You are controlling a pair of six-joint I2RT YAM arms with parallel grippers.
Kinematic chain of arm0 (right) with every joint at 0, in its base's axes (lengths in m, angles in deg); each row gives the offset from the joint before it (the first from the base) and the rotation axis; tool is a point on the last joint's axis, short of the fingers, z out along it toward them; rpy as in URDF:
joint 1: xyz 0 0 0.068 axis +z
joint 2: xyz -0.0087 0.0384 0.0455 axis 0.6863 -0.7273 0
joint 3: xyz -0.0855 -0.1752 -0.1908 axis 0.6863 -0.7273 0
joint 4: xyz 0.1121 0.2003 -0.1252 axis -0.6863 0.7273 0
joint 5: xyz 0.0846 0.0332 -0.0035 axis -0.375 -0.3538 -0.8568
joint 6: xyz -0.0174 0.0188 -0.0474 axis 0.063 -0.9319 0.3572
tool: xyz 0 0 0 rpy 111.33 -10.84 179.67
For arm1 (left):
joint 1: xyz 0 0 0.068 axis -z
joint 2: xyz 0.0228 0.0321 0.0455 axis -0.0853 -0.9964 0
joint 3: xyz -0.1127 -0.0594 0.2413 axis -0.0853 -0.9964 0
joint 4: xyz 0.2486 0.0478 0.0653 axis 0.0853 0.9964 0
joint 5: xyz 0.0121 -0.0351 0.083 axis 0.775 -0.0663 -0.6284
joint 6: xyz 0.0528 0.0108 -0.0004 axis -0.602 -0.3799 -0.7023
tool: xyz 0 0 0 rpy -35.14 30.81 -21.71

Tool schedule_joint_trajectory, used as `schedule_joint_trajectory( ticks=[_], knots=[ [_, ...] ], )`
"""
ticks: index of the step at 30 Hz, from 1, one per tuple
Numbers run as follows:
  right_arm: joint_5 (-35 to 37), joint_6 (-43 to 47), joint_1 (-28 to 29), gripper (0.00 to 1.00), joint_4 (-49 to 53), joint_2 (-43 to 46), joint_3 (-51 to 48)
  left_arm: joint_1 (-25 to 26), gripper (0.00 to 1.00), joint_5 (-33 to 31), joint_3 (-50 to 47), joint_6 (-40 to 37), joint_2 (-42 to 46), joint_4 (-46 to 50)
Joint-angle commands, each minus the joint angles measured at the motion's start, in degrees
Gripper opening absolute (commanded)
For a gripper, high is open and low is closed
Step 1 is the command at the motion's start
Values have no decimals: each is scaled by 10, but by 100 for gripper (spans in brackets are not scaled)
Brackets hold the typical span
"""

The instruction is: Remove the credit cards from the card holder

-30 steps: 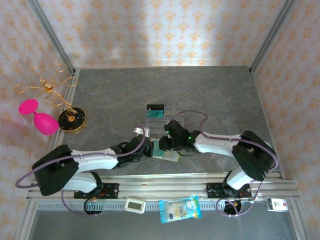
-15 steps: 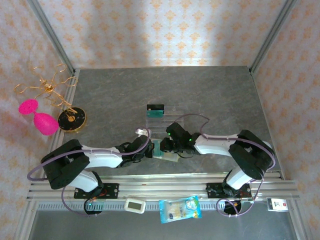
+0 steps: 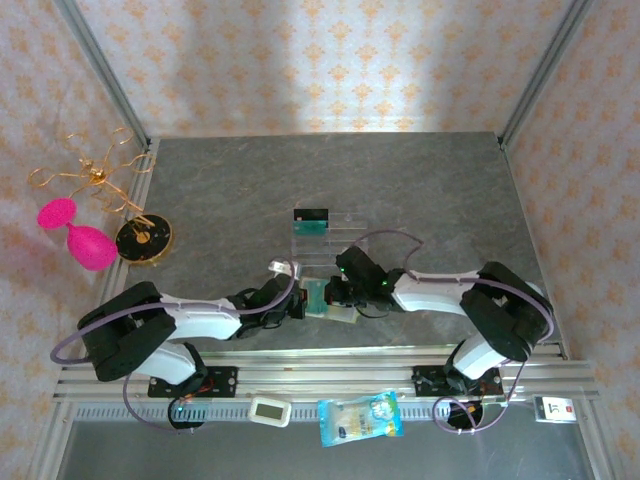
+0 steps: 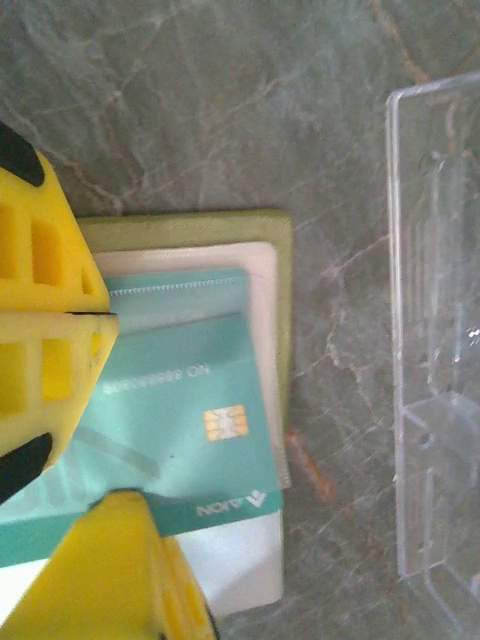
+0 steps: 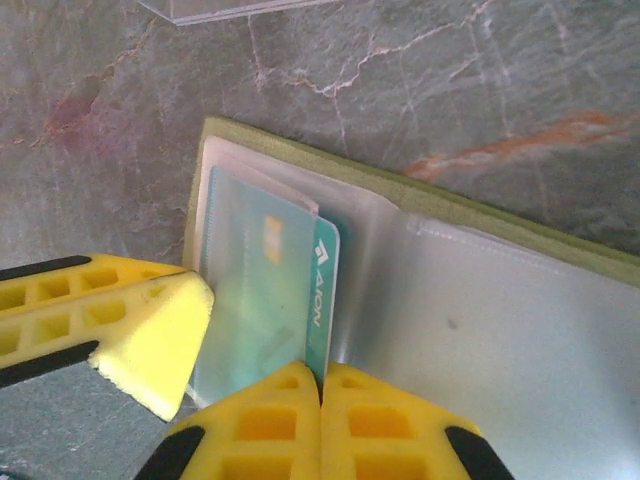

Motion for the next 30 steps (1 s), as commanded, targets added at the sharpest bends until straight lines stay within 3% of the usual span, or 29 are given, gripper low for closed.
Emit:
schedule_joint_trajectory(
  ticks=[1, 15, 19, 21, 26, 30],
  knots=[
    [33, -6, -8, 0, 37, 24, -27, 2, 0, 11, -32, 16, 6, 52],
    [83, 47, -17, 0, 147, 109, -28, 3, 0, 7, -55, 32, 79, 80],
    [27, 63, -17, 0, 117, 99, -20, 4, 0, 5, -48, 34, 126, 98],
    [-25, 65, -11, 0, 82, 77, -19, 4, 5, 1, -39, 32, 151, 112],
    [-38, 92, 31, 0, 63, 16, 33, 3, 16, 0, -21, 22, 197, 127],
    [-42, 99, 34, 0, 56, -18, 55, 4, 23, 18, -15, 15, 175, 105]
  ],
)
